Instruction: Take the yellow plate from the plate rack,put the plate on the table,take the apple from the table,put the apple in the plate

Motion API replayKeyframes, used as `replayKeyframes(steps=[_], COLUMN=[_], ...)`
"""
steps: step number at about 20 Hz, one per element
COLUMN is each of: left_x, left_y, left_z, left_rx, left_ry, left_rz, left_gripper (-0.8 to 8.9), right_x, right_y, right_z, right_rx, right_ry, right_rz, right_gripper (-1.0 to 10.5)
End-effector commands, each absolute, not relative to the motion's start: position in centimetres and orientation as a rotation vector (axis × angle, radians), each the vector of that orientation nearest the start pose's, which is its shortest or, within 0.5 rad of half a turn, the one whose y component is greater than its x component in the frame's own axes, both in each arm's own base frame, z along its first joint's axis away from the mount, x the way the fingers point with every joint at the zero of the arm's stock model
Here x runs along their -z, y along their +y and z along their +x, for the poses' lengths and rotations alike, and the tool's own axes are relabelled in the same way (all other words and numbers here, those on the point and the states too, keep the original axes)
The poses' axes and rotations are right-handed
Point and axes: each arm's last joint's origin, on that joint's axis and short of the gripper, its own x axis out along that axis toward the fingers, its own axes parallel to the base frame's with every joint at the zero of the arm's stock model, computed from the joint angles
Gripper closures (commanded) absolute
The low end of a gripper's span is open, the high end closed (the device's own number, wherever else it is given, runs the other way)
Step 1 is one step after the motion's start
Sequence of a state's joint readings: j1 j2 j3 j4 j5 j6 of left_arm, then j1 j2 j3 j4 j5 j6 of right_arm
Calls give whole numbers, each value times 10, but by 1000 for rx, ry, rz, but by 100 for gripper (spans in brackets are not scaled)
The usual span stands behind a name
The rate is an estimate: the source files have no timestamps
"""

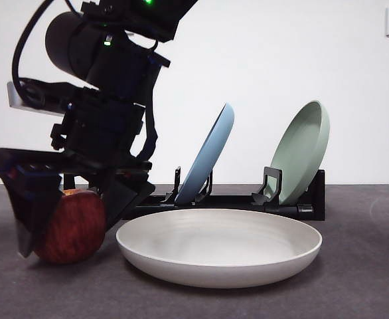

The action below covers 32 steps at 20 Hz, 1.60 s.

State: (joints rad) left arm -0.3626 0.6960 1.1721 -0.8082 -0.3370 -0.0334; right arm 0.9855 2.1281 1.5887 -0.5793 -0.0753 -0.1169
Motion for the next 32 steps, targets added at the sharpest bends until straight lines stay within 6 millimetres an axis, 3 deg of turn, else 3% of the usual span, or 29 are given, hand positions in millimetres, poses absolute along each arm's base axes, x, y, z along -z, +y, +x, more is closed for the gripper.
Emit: replayKeyframes(steps=[1, 2, 7, 10, 13, 19, 23, 27, 32], left_x=[-405, -405, -404, -402, -400, -391, -386, -385, -385], left_y=[-25, -25, -26, -29, -36, -54, -62, -62, -62], left_z=[94, 94, 95, 103, 121, 158, 174, 175, 175], left_rx=[20, 20, 20, 20, 36, 179, 231, 231, 231], left_ry=[325, 327, 336, 354, 372, 424, 442, 446, 447], left_rz=[92, 93, 96, 103, 110, 102, 95, 95, 96], left_gripper=[500, 500, 500, 500, 501, 501, 501, 501, 501], right_x=[-162, -162, -166, -190, -230, -312, -350, -360, -344], right_y=[373, 373, 374, 369, 353, 285, 231, 199, 206], right_z=[242, 242, 242, 240, 237, 231, 227, 229, 235], right_rx=[-1015, -1016, -1014, -1012, -1006, -929, -834, -728, -718], right_ry=[995, 992, 985, 981, 947, 930, 959, 1043, 1047], right_rz=[-624, -623, -622, -619, -598, -534, -474, -392, -358], right_gripper=[890, 955, 957, 957, 957, 955, 955, 956, 957])
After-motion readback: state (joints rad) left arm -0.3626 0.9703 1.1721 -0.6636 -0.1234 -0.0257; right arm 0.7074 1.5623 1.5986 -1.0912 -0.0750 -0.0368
